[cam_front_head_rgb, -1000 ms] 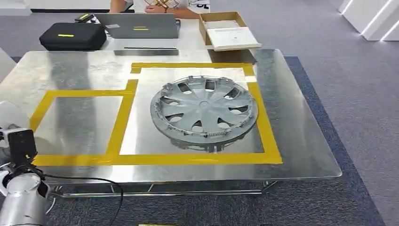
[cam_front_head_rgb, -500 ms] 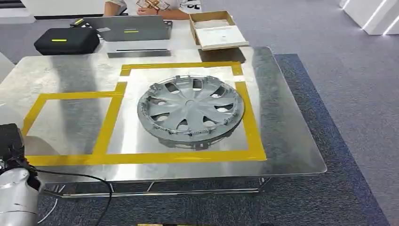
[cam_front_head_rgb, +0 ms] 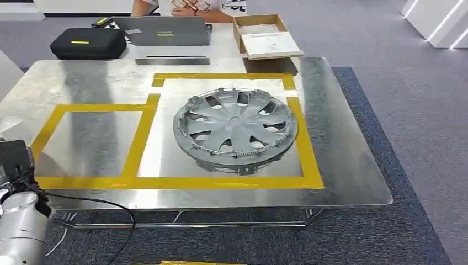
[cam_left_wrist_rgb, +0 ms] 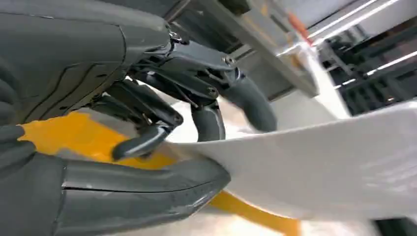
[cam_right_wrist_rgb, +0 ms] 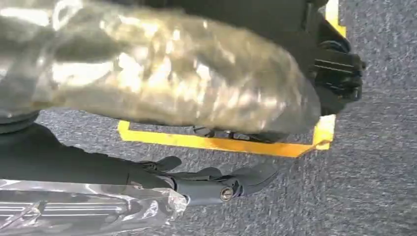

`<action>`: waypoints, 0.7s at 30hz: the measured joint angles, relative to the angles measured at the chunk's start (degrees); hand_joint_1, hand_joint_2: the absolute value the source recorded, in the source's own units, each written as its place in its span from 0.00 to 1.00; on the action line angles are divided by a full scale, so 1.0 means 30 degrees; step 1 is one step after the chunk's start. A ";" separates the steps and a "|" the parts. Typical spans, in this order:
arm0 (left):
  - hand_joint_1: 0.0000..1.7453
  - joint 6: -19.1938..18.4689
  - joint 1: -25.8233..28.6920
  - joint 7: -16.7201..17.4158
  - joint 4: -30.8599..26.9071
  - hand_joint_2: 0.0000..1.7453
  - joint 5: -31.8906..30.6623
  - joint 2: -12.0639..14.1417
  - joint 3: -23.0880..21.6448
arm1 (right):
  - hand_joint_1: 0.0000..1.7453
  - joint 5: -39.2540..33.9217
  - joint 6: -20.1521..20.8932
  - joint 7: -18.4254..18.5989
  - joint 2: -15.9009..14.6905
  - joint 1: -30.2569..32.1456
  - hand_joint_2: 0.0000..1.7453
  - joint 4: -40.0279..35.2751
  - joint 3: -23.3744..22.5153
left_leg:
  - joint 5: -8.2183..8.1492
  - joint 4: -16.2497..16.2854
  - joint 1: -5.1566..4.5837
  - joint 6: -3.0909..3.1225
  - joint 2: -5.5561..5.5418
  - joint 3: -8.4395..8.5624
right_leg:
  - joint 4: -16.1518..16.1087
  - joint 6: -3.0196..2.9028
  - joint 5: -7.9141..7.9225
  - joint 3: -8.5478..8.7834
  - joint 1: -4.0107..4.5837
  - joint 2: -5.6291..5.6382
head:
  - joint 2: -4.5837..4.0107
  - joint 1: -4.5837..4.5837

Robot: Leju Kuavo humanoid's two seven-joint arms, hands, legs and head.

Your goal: Take the parts from the cabinet and place them on the table.

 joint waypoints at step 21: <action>0.00 -0.0109 -0.0334 -0.0831 0.1303 1.00 0.0233 0.0197 0.0583 | 0.00 0.0124 0.0044 -0.0001 0.0000 -0.0067 0.00 -0.0051 0.0000 | -0.0079 0.0720 0.0052 -0.0726 -0.0051 -0.0693 | -0.4788 -0.0668 0.1457 0.2619 0.0215 0.0225 | 0.0000 -0.0035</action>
